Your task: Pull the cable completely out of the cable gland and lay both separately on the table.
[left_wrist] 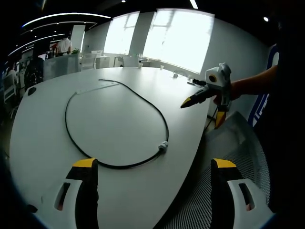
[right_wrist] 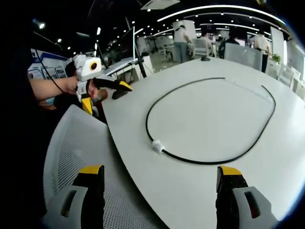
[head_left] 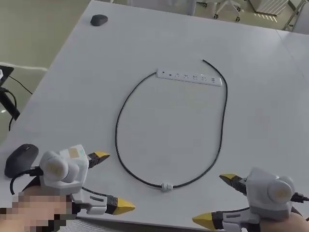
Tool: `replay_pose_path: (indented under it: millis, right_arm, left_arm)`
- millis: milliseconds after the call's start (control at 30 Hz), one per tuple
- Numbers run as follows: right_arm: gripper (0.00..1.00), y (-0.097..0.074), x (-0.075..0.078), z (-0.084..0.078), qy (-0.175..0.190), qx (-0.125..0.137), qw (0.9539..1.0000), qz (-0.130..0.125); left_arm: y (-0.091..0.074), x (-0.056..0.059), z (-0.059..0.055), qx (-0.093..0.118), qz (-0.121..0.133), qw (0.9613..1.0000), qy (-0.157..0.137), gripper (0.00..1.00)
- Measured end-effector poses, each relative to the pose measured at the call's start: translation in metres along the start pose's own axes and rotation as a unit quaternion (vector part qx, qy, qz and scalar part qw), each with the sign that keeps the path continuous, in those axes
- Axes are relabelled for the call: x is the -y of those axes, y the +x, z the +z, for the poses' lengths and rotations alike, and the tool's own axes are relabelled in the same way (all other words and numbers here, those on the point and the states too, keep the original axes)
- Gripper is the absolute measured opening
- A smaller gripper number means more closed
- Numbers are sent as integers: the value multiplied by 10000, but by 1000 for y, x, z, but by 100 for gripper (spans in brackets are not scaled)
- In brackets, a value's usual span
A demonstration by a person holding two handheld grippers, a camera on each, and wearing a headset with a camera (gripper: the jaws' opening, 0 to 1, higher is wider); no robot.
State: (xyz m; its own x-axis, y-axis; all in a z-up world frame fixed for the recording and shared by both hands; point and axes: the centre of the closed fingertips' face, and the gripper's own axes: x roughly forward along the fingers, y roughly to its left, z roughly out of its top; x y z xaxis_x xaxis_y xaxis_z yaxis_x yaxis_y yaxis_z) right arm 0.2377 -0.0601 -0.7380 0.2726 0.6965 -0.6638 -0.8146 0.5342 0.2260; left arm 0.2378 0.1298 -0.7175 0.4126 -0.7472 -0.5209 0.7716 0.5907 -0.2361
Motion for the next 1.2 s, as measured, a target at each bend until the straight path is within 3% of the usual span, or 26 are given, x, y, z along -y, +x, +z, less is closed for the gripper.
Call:
replay_pose_path:
  millis: [667,1200]
  right_arm:
    - [94,22,2,17,-440,-125,9986,252]
    - [78,46,-4,23,-901,-454,9937,494]
  left_arm:
    - [7,-9,-4,-120,175,9998,19,98]
    - [7,-10,-11,-140,159,9997,-81,97]
